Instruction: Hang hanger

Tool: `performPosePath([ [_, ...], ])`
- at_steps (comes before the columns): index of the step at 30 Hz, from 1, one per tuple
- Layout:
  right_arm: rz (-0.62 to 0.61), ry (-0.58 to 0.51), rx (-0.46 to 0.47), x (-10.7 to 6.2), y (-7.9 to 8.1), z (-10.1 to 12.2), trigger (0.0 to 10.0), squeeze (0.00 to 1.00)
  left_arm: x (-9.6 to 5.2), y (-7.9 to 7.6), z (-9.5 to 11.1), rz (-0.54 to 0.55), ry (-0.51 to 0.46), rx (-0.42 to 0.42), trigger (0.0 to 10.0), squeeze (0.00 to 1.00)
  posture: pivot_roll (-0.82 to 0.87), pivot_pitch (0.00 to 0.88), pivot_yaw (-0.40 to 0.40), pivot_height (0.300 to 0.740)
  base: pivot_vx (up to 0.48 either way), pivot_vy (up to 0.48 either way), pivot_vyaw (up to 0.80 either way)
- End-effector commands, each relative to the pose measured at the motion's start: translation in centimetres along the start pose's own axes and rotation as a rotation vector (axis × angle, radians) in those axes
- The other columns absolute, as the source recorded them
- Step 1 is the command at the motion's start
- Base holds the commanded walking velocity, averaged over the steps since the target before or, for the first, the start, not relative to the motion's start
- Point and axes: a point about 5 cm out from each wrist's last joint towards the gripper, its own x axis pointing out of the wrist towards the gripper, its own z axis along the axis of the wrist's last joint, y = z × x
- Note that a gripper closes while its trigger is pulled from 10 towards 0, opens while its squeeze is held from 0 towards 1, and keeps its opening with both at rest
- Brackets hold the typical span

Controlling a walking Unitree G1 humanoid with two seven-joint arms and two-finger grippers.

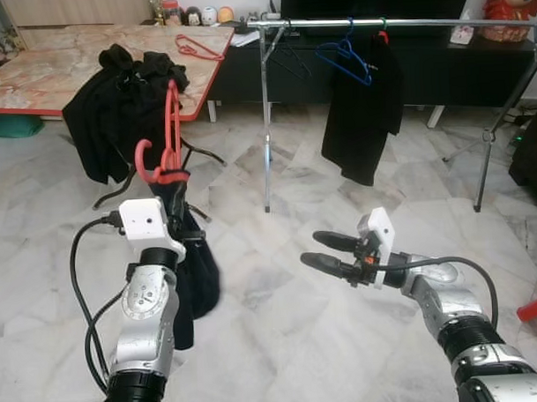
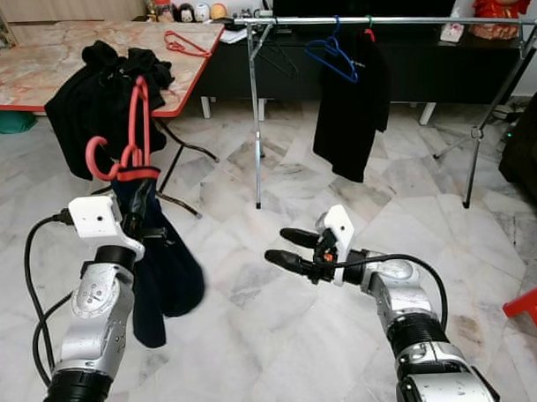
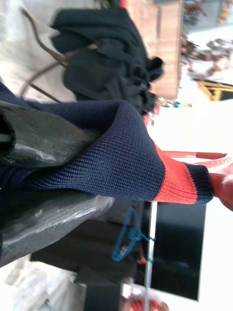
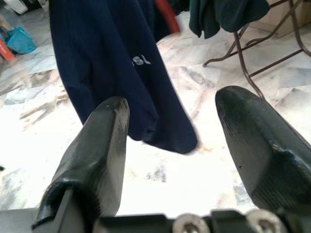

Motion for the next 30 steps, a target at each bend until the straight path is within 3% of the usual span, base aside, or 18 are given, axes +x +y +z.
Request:
performPosePath([
  [1, -0.019, -0.022, -0.014, -0.1, -0.1, 0.3, 10.0, 0.00, 0.9, -1.0, 1.4, -0.035, -0.074, 0.004, 10.0, 0.00, 0.01, 0.000, -0.023, 0.716, 0.000, 0.000, 0.00],
  [6, -0.028, -0.035, -0.026, 0.1, 0.0, 0.6, 10.0, 0.00, 0.6, -2.1, -1.3, -0.192, 0.108, 0.117, 10.0, 0.00, 0.01, 0.000, -0.023, 0.716, 0.000, 0.000, 0.00],
  [8, 0.020, -0.023, -0.048, 0.1, 0.3, 0.9, 10.0, 0.00, -0.1, -2.3, -2.7, -0.310, 0.216, 0.123, 10.0, 0.00, 0.01, 0.000, -0.020, 0.716, 0.000, 0.000, 0.00],
  [13, 0.102, 0.040, -0.106, -0.2, 0.6, 1.4, 10.0, 0.00, -1.2, -1.8, -4.0, -0.457, 0.330, 0.150, 10.0, 0.00, 0.01, 0.000, -0.020, 0.716, 0.000, 0.000, 0.00],
  [15, 0.152, 0.078, -0.139, -0.5, 0.7, 1.8, 10.0, 0.00, -2.2, -1.6, -4.7, -0.559, 0.391, 0.173, 10.0, 0.00, 0.00, 0.000, -0.016, 0.716, 0.000, 0.000, 0.00],
  [16, 0.234, 0.141, -0.181, -1.0, 0.9, 2.3, 10.0, 0.00, -3.3, -1.5, -5.2, -0.663, 0.441, 0.191, 10.0, 0.00, 0.00, 0.000, -0.016, 0.716, 0.000, 0.000, 0.00],
  [24, 0.450, 0.332, -0.284, -2.4, 1.8, 3.2, 10.0, 0.00, -5.5, -1.6, -5.5, -0.891, 0.555, 0.166, 10.0, 0.00, -0.01, 0.000, -0.023, 0.716, 0.000, 0.000, 0.00],
  [30, 0.500, 0.394, -0.309, -1.4, 1.7, 3.5, 10.0, 0.00, -6.6, -3.0, -4.7, -1.074, 0.605, 0.103, 10.0, 0.00, 0.00, 0.000, -0.036, 0.716, 0.000, 0.000, 0.00],
])
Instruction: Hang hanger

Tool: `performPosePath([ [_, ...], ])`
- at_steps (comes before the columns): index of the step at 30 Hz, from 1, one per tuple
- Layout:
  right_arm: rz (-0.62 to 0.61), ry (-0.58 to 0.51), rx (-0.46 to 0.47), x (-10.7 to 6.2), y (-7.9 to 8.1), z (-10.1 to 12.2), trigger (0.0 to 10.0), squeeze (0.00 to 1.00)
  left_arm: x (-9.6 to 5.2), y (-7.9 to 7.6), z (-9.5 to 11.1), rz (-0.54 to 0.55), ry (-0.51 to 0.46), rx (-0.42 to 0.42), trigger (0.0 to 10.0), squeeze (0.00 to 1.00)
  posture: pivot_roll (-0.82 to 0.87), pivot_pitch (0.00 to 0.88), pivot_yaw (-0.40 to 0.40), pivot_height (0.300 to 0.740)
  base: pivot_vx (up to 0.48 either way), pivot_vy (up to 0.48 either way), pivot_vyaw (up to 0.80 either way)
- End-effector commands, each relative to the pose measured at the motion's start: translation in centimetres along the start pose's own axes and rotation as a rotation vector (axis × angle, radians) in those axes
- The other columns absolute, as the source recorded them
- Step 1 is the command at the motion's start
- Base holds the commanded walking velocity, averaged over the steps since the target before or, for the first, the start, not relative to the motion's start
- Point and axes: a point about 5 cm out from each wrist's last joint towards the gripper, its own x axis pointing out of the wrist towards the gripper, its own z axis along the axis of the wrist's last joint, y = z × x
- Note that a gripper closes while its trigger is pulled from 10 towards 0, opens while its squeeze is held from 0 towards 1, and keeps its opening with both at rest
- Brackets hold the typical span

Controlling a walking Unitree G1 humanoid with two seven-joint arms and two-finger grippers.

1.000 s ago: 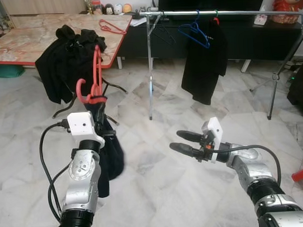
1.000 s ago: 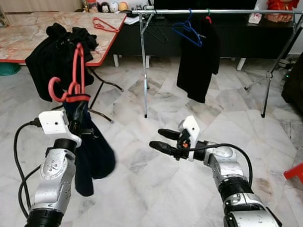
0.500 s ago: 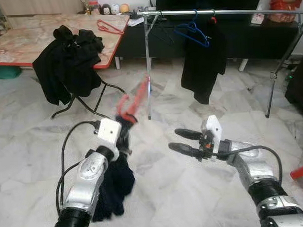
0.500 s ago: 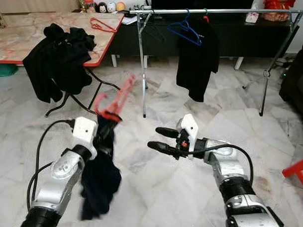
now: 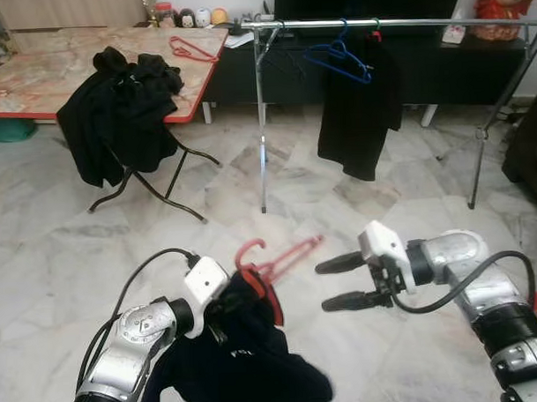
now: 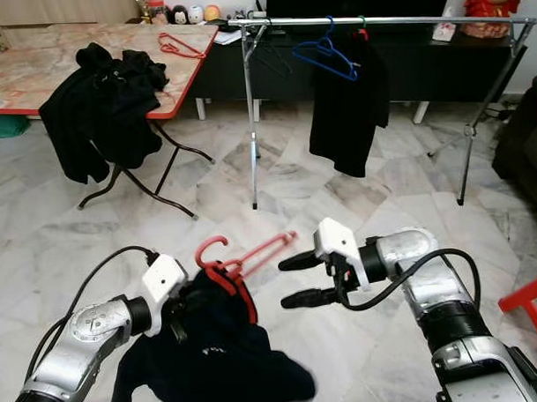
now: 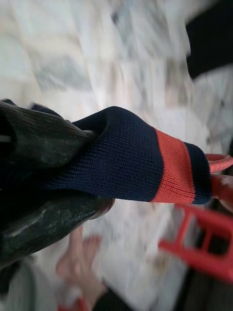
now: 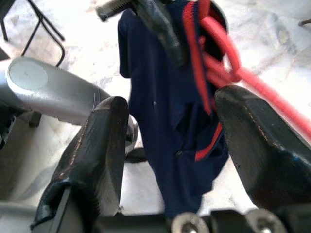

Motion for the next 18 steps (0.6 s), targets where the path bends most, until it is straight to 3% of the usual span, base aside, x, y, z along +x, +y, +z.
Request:
performPosePath([
  [1, 0.044, 0.025, -0.034, 0.2, -0.3, 0.7, 10.0, 0.00, -0.1, -0.4, 1.0, -0.070, -0.006, 0.031, 10.0, 0.00, 0.00, 0.000, -0.038, 0.716, 0.000, 0.000, 0.00],
  [8, 0.087, 0.046, -0.049, 1.3, -0.4, 1.2, 10.0, 0.00, -0.3, -1.5, 1.8, -0.201, 0.063, 0.067, 10.0, 0.00, 0.01, 0.000, -0.038, 0.716, 0.000, 0.000, 0.00],
  [18, 0.073, 0.074, -0.069, 1.7, -0.8, 1.2, 10.0, 0.00, -0.9, -1.6, 2.1, -0.260, 0.107, 0.078, 10.0, 0.00, 0.00, 0.000, -0.016, 0.716, 0.000, 0.000, 0.00],
])
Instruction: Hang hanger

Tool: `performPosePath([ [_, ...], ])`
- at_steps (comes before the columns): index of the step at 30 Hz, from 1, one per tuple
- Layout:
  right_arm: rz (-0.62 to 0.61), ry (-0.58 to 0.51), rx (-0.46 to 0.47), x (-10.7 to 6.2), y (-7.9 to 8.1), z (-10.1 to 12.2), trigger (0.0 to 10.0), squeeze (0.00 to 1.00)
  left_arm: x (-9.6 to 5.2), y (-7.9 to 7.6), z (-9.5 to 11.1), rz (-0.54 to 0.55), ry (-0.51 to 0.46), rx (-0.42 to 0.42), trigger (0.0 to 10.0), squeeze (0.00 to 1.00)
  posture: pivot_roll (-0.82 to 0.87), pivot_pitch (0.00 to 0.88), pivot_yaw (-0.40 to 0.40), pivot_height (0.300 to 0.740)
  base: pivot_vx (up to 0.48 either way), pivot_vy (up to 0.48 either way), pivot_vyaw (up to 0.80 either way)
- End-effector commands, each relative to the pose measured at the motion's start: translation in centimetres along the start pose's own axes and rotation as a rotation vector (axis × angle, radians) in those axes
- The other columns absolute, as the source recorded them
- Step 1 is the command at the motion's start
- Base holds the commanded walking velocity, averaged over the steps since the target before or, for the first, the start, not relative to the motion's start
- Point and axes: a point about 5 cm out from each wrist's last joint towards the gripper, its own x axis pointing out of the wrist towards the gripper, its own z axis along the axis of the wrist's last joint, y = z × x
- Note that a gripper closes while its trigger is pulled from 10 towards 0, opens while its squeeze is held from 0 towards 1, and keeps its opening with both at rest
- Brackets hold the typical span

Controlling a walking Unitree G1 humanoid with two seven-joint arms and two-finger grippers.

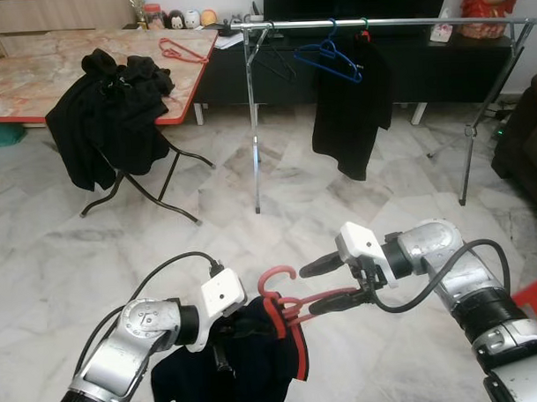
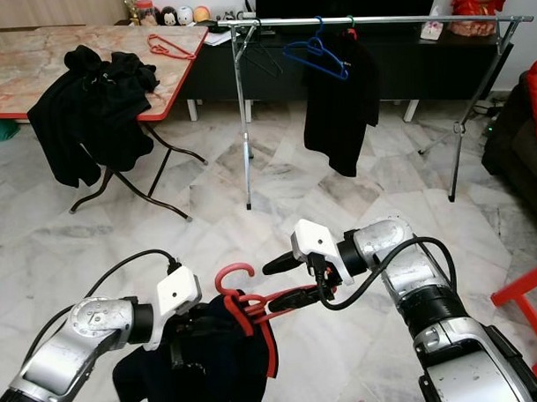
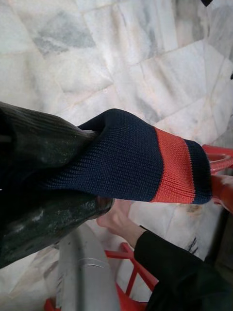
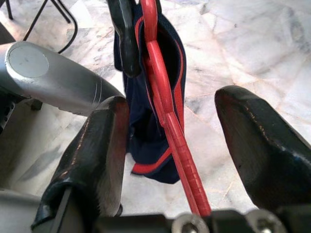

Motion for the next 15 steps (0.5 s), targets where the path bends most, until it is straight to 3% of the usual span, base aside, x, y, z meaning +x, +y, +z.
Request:
performPosePath([
  [1, 0.015, 0.021, -0.025, 0.0, -0.2, 0.4, 10.0, 0.00, 0.1, -0.1, 0.9, -0.028, -0.012, 0.032, 10.0, 0.00, 0.00, 0.000, -0.016, 0.716, 0.000, 0.000, 0.00],
  [4, 0.033, 0.059, -0.021, 0.2, 0.1, -0.1, 10.0, 0.00, -0.1, -0.1, 1.0, -0.043, 0.000, 0.032, 10.0, 0.00, 0.00, 0.001, -0.010, 0.716, 0.000, 0.000, 0.00],
  [5, 0.042, 0.072, -0.014, 0.3, 0.1, -0.3, 10.0, 0.35, -0.2, -0.2, 1.0, -0.046, 0.004, 0.032, 10.0, 0.00, 0.00, 0.003, -0.008, 0.716, 0.000, 0.000, 0.00],
  [6, 0.057, 0.086, -0.008, 0.4, 0.3, -0.6, 10.0, 0.89, -0.3, -0.1, 0.9, -0.047, 0.007, 0.030, 10.0, 0.00, 0.00, 0.004, -0.007, 0.716, 0.000, 0.000, 0.00],
  [8, 0.062, 0.089, -0.006, 0.5, 0.4, -0.7, 10.0, 0.89, -0.3, -0.1, 0.9, -0.047, 0.007, 0.029, 10.0, 0.00, 0.00, 0.004, -0.007, 0.716, 0.000, 0.000, 0.00],
  [9, 0.055, 0.112, -0.017, 0.6, 0.4, -1.0, 10.0, 0.66, -0.4, -0.1, 0.9, -0.046, 0.012, 0.028, 10.0, 0.00, 0.00, 0.007, -0.005, 0.716, 0.000, 0.000, 0.00],
  [11, 0.041, 0.135, -0.022, 0.8, 0.3, -1.4, 10.0, 0.00, -0.4, -0.1, 0.9, -0.047, 0.015, 0.029, 10.0, 0.00, 0.00, 0.011, -0.003, 0.716, 0.000, 0.000, 0.00],
  [15, 0.034, 0.145, -0.016, 1.1, 0.4, -1.8, 10.0, 0.00, -0.5, 0.0, 1.1, -0.052, 0.016, 0.031, 10.0, 0.00, 0.00, 0.011, -0.004, 0.716, 0.000, 0.000, 0.00],
])
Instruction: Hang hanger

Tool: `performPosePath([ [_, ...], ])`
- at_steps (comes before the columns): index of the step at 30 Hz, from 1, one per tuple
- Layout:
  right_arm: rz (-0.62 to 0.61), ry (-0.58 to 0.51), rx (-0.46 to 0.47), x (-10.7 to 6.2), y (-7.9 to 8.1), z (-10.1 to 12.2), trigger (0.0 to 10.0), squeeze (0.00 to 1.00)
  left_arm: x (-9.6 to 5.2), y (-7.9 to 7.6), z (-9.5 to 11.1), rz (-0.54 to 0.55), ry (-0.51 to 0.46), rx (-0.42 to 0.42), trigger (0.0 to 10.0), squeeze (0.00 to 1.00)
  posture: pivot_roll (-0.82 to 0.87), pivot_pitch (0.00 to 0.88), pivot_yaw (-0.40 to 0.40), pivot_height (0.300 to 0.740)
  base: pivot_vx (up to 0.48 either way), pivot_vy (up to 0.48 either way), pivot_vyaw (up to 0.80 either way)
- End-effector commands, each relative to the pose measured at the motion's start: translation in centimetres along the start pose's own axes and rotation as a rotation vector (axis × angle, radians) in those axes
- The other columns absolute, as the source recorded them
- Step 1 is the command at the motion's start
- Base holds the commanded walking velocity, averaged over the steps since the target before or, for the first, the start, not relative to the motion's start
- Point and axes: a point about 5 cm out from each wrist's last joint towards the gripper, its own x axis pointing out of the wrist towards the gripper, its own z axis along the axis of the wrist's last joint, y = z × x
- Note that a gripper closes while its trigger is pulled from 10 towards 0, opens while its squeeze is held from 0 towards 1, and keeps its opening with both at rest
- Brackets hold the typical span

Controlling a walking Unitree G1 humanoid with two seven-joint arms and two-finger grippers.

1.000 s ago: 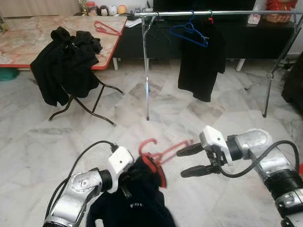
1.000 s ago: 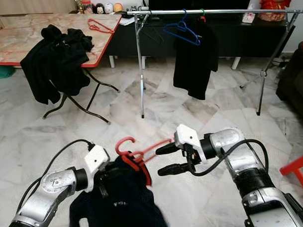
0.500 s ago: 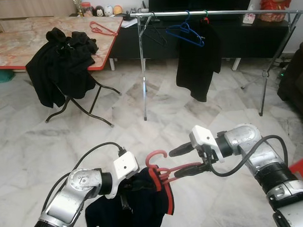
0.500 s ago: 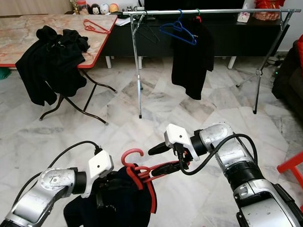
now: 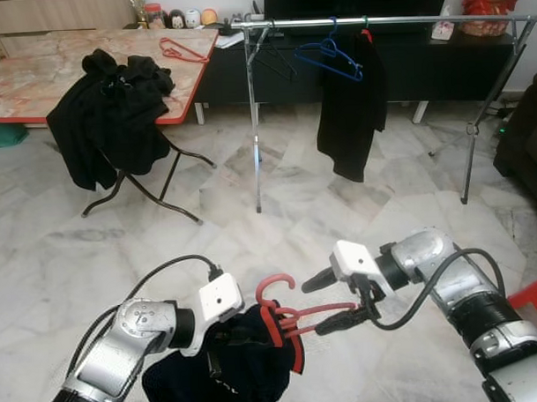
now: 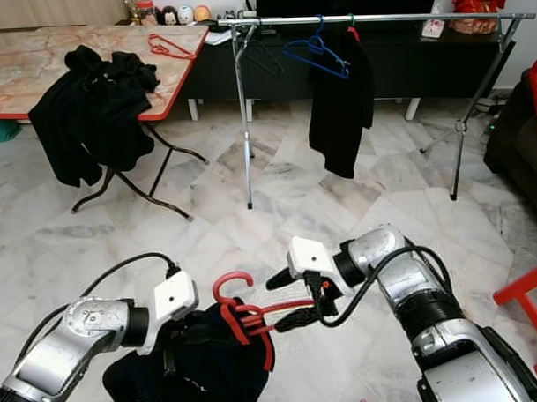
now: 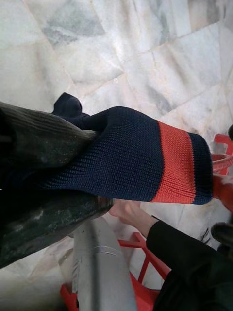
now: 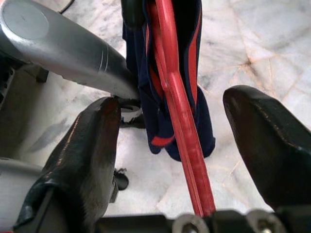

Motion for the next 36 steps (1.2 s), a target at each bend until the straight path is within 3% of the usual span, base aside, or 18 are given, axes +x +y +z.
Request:
performPosePath([
  [1, -0.012, 0.014, -0.015, 0.4, -0.1, 0.0, 10.0, 0.00, -0.2, 0.2, 1.5, -0.008, -0.028, 0.048, 10.0, 0.00, 0.00, 0.009, -0.005, 0.716, 0.000, 0.000, 0.00],
  [15, 0.057, -0.033, -0.003, 1.9, 0.6, -0.4, 10.0, 0.00, -0.1, 0.1, 1.7, -0.016, -0.033, 0.055, 10.0, 0.00, 0.01, 0.004, -0.007, 0.716, 0.000, 0.000, 0.00],
  [25, 0.032, -0.045, -0.013, 2.2, 0.3, -0.4, 9.7, 0.00, 0.1, 0.2, 2.0, -0.008, -0.040, 0.064, 10.0, 0.00, 0.02, 0.002, -0.009, 0.716, 0.000, 0.000, 0.00],
  [26, 0.030, -0.049, -0.010, 2.2, 0.3, -0.4, 2.1, 0.00, 0.2, 0.2, 2.0, -0.009, -0.041, 0.065, 10.0, 0.00, 0.02, 0.002, -0.009, 0.716, 0.000, 0.000, 0.00],
  [27, 0.030, -0.049, -0.010, 2.2, 0.3, -0.4, 2.1, 0.00, 0.2, 0.2, 2.0, -0.009, -0.041, 0.065, 10.0, 0.00, 0.02, 0.002, -0.009, 0.716, 0.000, 0.000, 0.00],
  [28, 0.025, -0.058, -0.005, 2.3, 0.3, -0.4, 0.0, 0.00, 0.2, 0.1, 2.1, -0.014, -0.043, 0.064, 10.0, 0.00, 0.01, 0.003, -0.009, 0.716, 0.000, 0.000, 0.00],
  [36, -0.004, -0.074, -0.007, 2.4, 0.1, -0.4, 0.0, 0.00, 0.3, 0.0, 2.1, -0.017, -0.044, 0.064, 10.0, 0.00, 0.01, 0.008, -0.009, 0.716, 0.000, 0.000, 0.00],
])
